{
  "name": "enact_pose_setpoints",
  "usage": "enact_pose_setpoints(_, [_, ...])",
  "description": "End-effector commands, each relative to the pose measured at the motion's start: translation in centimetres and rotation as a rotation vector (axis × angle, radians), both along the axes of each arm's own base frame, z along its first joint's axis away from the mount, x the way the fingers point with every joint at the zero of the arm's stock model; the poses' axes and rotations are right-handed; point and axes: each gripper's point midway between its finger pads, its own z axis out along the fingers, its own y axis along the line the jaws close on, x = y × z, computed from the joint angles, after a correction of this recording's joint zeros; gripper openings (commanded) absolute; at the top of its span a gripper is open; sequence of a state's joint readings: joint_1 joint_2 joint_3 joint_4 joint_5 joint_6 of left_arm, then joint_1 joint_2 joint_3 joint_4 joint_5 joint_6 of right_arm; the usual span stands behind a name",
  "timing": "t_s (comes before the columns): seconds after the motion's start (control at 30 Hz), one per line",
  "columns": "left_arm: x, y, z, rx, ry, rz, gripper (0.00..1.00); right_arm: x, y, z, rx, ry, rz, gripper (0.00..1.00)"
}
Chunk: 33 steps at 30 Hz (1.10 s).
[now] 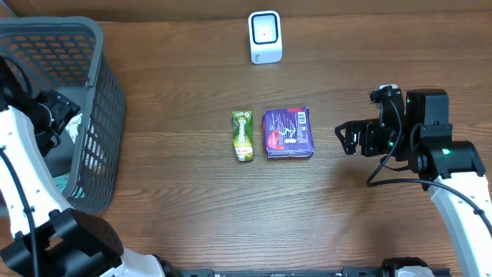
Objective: Scan the item barcode
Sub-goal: 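Move the left gripper back into the basket over the white Pantene tube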
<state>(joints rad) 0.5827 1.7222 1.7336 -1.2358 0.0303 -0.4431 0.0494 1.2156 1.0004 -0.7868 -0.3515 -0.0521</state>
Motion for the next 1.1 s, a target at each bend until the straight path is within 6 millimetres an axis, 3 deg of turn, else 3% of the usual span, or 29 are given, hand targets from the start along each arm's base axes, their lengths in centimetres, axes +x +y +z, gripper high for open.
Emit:
enact_pose_setpoints(0.0, [-0.4,0.9,-2.3,0.012,0.032,0.029,0.79,0.4,0.0,1.0,-0.001,-0.028,0.0,1.0])
enact_pose_setpoints(0.07, [-0.6,1.5,-3.4,0.037,0.049,0.04,0.8,0.4,0.0,1.0,-0.001,-0.028,0.0,1.0])
enact_pose_setpoints(0.17, [-0.5,1.5,-5.3,0.033,0.051,0.04,1.0,0.4,0.0,1.0,-0.001,-0.028,0.0,1.0])
enact_pose_setpoints(0.33, [-0.3,1.7,-8.0,0.036,0.05,0.038,1.0,0.4,0.0,1.0,-0.001,-0.028,0.0,1.0])
enact_pose_setpoints(0.6, [0.8,2.4,-10.5,0.055,0.069,-0.034,0.96,0.4,0.0,1.0,-0.001,-0.028,0.0,1.0])
enact_pose_setpoints(0.7, [0.4,2.2,-12.8,0.015,0.127,-0.039,0.93,0.4,0.0,1.0,-0.001,-0.028,0.0,1.0])
enact_pose_setpoints(0.83, [-0.3,1.7,-15.4,-0.038,0.199,-0.041,0.78,0.4,0.0,1.0,-0.001,-0.028,0.0,1.0])
enact_pose_setpoints(1.07, [-1.0,1.3,-17.8,-0.076,0.266,-0.044,0.74,0.4,0.0,1.0,-0.001,-0.028,0.0,1.0])
